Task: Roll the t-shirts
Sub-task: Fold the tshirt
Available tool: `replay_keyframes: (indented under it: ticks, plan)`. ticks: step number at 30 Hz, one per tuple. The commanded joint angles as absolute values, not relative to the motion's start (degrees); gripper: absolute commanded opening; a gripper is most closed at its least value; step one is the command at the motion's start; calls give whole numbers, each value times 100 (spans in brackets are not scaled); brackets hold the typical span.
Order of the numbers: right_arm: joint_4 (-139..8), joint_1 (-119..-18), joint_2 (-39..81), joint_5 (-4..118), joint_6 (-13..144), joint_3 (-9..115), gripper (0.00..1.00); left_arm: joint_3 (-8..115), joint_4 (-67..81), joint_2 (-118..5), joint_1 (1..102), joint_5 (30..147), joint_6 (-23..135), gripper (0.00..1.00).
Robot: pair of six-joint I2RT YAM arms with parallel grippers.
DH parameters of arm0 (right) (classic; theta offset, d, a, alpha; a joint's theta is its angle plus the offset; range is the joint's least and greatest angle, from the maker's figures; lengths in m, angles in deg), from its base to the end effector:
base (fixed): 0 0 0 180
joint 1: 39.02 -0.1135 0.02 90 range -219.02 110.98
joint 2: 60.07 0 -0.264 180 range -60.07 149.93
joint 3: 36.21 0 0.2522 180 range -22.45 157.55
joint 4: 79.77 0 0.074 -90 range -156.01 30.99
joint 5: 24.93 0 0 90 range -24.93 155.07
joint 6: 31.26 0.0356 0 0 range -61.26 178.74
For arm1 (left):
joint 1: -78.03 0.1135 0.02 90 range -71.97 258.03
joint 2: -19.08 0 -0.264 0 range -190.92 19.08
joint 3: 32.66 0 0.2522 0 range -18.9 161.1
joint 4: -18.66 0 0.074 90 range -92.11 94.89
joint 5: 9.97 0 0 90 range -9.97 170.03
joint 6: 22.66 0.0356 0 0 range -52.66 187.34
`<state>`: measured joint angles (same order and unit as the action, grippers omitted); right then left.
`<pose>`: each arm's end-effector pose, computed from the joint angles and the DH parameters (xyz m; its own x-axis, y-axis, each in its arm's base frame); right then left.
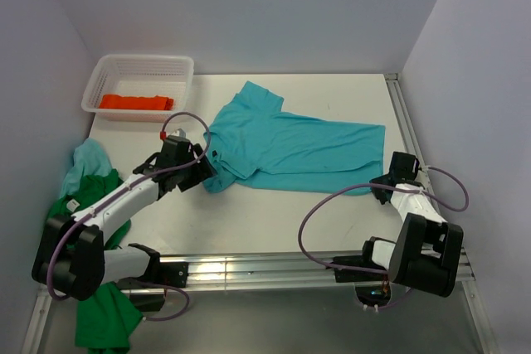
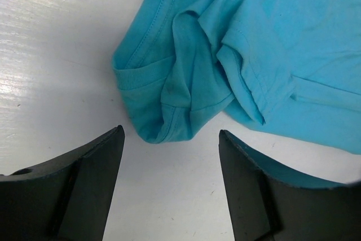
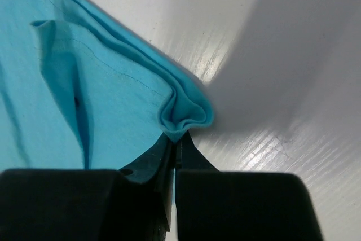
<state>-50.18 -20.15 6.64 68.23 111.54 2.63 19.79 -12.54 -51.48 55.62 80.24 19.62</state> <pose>0.1862 -0.0657 0.1457 -0.2027 0.9098 -0.3622 0.8476 0.3483 0.4003 0.2249 -0.0929 0.2010 -0.7553 -0.4888 -0.4366 -0.2607 0.8352 -0.4842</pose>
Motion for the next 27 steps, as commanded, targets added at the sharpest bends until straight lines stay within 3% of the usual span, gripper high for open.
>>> replay_keyframes:
  ticks: [1, 8, 13, 19, 25, 27]
  plan:
    - [-5072, -2030, 804, 7192, 11139, 409, 0, 1916, -1172, -5149, 5571, 8056, 1953, 73]
    - [-5195, -2004, 821, 7245, 11060, 532, 0, 1722, -926, -5281, 5571, 8187, 1900, 64]
    - [-5204, -1986, 1050, 7263, 10981, 717, 0, 1678, -680, -5544, 5501, 8258, 1970, 67]
    - [-5362, -1960, 1147, 7070, 10963, 726, 0, 1634, -382, -5975, 5465, 8275, 1900, 63]
    - [-5344, -1960, 1042, 7043, 10902, 735, 0, 1634, -152, -6344, 5439, 8039, 1716, 39]
    - [-5344, -1951, 980, 7043, 10893, 717, 0, 1783, -231, -6467, 5439, 7768, 1689, 22]
